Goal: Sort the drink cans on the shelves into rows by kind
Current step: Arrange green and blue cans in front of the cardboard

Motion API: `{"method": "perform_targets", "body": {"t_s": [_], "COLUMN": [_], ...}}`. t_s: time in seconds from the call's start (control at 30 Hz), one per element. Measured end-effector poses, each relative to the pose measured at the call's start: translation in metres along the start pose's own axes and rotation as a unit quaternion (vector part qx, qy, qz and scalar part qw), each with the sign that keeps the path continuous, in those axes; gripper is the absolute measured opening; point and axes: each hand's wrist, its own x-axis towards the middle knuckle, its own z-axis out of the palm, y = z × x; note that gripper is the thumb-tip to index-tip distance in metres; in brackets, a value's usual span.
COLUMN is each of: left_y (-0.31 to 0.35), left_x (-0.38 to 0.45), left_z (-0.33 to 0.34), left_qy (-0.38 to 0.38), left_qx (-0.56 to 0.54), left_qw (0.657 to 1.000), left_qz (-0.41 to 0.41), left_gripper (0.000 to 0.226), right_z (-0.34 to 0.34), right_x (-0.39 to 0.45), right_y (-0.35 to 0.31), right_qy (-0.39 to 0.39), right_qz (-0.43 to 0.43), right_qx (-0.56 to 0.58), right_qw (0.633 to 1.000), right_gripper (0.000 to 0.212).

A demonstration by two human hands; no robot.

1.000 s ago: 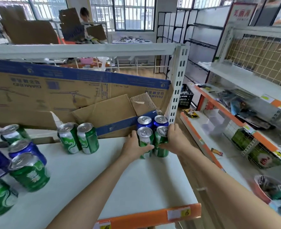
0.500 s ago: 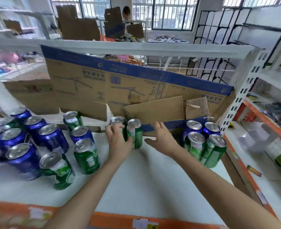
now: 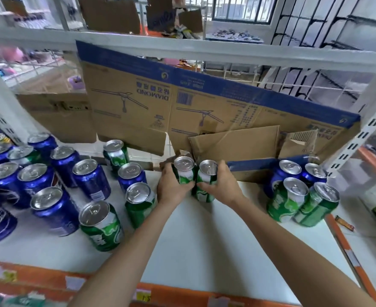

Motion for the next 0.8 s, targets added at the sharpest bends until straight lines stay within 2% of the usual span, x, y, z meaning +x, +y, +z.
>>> {"method": "perform_targets", "body": {"t_s": [0.23, 0.37, 0.47, 0.63, 0.8], "left_y": [0.009, 0.025, 0.040, 0.062, 0.078], "left_x": [-0.050, -0.081, -0.102, -0.128, -0.145], "left_z": [0.014, 0.033, 0.056, 0.097, 0.126], "left_qy": [-0.052, -0.093, -0.137, -0.196, -0.216], "left_qx": [0.055, 0.081, 0.077, 0.070, 0.099], "left_qw": [0.996, 0.989, 0.982, 0.969, 0.957], "left_qz": [0.038, 0.076, 0.106, 0.135, 0.167], "left_gripper": [0.060, 0.058, 0.058, 0.062, 0.066], "right_z": [-0.031, -0.059, -0.087, -0.130, -0.153], "right_x": [-0.066, -0.104, -0.128, -0.160, -0.166], "right_y": [0.027, 0.056, 0.079, 0.108, 0.130], "right_qy": [0.018, 0.034, 0.043, 0.080, 0.124], "right_qz": [-0.029, -0.022, -0.014, 0.020, 0.051], "right_qx": [0.033, -0.005, -0.014, -0.015, -0.018], "right_qw": [0.999, 0.999, 0.999, 0.996, 0.991], "right_gripper": [0.052, 0.058, 0.064, 0.057, 0.054]}}
